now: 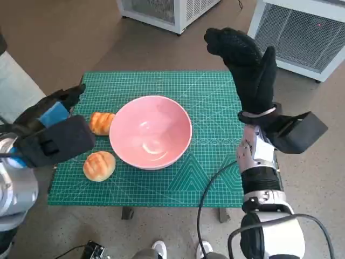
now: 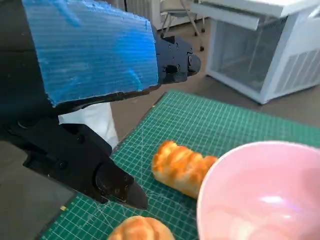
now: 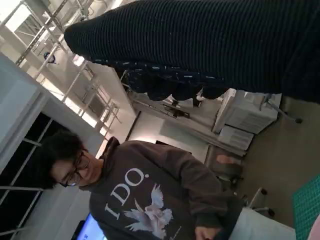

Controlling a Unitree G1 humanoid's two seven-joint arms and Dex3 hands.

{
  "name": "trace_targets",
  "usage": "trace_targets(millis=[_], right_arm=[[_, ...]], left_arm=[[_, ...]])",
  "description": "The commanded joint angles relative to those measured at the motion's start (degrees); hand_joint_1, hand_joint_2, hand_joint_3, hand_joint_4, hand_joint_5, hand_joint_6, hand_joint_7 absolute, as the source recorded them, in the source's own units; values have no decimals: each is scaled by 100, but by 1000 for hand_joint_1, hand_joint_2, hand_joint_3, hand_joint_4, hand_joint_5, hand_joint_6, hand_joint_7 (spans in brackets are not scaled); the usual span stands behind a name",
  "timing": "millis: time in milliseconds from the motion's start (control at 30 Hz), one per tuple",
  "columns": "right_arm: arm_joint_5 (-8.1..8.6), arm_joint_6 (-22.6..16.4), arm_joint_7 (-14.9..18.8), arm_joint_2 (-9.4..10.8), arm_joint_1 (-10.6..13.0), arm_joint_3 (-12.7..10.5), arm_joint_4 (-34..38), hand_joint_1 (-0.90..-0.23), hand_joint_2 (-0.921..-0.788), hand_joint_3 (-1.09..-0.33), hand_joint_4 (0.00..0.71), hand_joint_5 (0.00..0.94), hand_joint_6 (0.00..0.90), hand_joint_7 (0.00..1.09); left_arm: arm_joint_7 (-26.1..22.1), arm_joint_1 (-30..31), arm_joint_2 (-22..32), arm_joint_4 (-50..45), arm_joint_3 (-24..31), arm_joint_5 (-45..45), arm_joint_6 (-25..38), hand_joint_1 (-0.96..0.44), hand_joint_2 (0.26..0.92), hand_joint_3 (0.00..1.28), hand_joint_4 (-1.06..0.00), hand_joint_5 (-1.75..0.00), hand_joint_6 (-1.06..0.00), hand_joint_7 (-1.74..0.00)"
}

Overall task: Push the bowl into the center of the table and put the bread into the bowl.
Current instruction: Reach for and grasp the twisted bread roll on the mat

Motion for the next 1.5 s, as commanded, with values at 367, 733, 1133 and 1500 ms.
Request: trace_targets(millis=[367, 733, 1133, 1500], right_arm=[[17, 106, 19, -39, 151, 23, 28, -722, -921, -900, 161, 4, -1, 542], [16, 130, 26, -65, 167, 29, 11, -714, -921, -900, 161, 5, -1, 540], [22, 154, 38, -78, 174, 36, -10, -714, -921, -900, 161, 5, -1, 539], [20, 180, 53, -98, 172, 48, -14, -711, -921, -901, 160, 5, -1, 539]], left_arm=[[477, -573, -616, 1645, -469, 423, -856, -34, 702, 2, -17, -6, -142, -77], [750, -793, -896, 2463, -554, 584, -1258, -9, 709, 5, -47, -10, -174, -67], [937, -997, -1064, 3103, -637, 757, -1630, -1, 714, 7, -66, -8, -192, -54], [1367, -1344, -1288, 4101, -794, 862, -2202, 7, 723, 11, -87, -8, -222, -50]])
